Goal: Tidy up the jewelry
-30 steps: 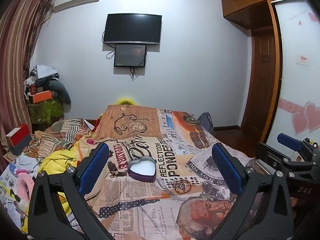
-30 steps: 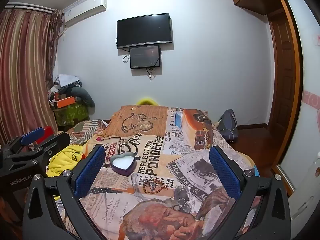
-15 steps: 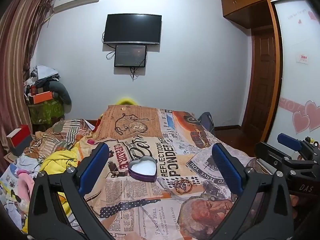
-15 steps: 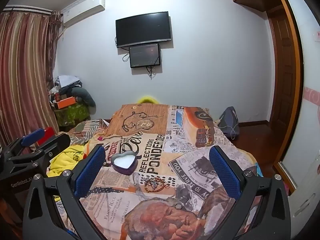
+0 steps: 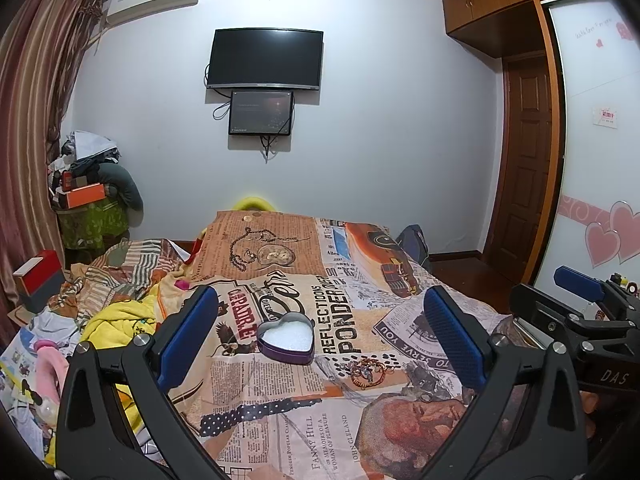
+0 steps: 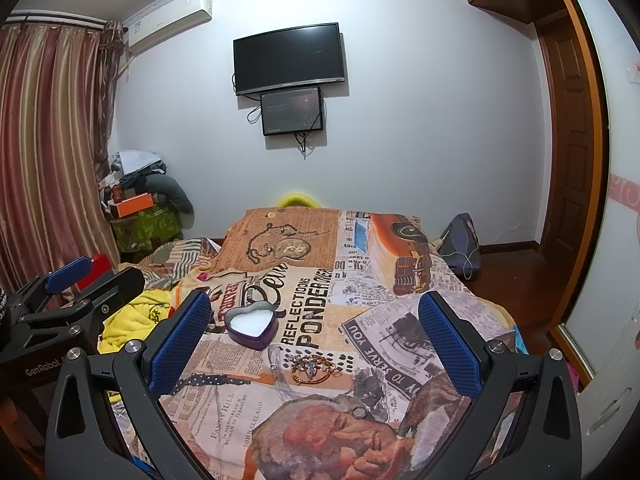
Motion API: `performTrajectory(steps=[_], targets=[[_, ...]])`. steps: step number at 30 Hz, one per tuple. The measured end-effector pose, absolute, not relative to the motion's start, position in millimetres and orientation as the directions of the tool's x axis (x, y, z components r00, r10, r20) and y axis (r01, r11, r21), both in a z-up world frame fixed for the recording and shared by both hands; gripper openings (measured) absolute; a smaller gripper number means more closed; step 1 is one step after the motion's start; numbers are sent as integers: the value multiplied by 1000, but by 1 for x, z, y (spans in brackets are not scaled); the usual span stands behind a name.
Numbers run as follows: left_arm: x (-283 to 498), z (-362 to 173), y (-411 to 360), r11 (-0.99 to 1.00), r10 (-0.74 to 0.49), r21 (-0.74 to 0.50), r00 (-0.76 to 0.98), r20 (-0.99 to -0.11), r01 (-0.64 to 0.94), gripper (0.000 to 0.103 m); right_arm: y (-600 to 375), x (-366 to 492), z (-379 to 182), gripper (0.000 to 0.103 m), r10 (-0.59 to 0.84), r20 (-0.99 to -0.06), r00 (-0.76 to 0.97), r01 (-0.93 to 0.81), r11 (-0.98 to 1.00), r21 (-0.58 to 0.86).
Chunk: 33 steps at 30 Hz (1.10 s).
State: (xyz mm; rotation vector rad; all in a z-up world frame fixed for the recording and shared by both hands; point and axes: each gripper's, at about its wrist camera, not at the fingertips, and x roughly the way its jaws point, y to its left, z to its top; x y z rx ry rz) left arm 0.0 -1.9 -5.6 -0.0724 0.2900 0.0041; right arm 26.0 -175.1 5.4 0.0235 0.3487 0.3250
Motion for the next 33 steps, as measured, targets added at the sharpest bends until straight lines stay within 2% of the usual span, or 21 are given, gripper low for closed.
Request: performTrajectory(steps=[33], targets=[[3, -6, -3, 997, -1, -72, 955, -295, -22, 103, -175, 25, 3, 103, 312, -340, 887, -305, 949, 75]])
